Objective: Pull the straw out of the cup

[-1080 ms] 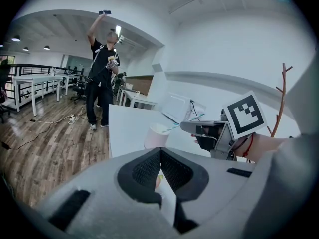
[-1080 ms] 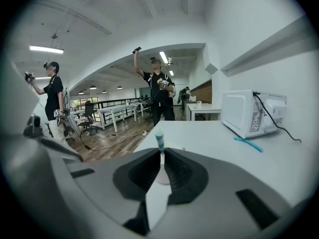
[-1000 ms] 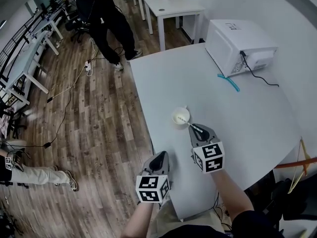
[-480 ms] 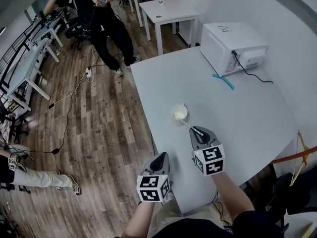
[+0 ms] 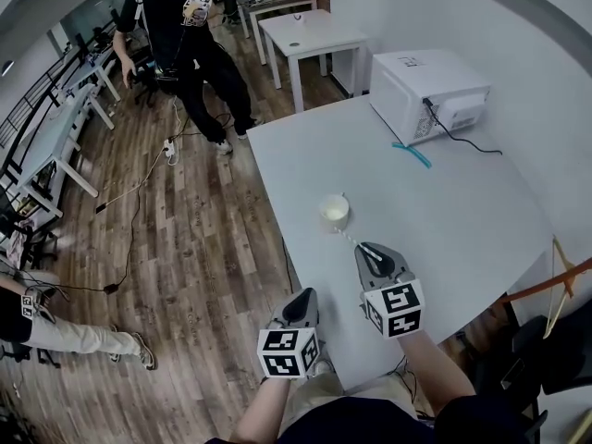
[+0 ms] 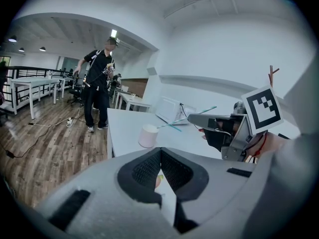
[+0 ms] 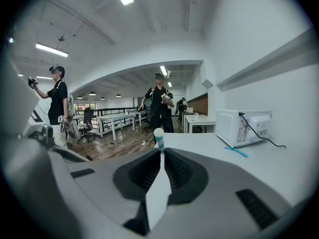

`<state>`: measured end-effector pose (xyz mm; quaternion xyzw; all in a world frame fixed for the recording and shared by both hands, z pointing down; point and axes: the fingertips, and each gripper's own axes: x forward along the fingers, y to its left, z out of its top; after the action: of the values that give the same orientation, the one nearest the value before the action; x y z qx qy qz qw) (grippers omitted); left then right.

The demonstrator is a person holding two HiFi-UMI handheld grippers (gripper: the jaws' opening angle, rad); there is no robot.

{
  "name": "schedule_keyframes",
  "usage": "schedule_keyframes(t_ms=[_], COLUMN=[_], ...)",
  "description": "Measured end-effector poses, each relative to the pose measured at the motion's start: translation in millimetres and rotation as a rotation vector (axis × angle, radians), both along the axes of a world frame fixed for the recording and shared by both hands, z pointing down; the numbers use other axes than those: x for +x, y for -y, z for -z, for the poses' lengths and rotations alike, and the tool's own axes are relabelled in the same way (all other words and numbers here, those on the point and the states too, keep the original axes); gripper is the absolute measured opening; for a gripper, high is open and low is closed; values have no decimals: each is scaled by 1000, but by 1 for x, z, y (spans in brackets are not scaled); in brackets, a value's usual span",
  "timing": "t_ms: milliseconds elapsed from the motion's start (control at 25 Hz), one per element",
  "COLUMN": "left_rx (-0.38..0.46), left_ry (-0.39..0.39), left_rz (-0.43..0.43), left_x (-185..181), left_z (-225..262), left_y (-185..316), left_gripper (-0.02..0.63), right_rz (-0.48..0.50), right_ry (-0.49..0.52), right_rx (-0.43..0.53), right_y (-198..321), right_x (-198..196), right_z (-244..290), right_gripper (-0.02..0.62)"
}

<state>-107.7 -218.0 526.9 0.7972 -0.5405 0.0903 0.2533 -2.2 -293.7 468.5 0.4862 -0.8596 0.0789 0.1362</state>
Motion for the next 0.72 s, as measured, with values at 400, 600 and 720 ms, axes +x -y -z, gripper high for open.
schedule_keyframes(t_ms=[400, 600, 720], left_rx=[21, 32, 40], left_ry=[8, 17, 20], left_rz=[-23, -36, -43], left_x=[-4, -5, -6], left_z=[13, 17, 20], left_y=[-25, -34, -40], left_gripper=[17, 17, 17], right_rz=[2, 4, 6], right_ry=[43, 49, 57], right_rx=[21, 36, 43], right_y=[-43, -57, -67], right_x=[-7, -9, -10], right_z=[17, 24, 28], right_gripper=[43, 43, 43])
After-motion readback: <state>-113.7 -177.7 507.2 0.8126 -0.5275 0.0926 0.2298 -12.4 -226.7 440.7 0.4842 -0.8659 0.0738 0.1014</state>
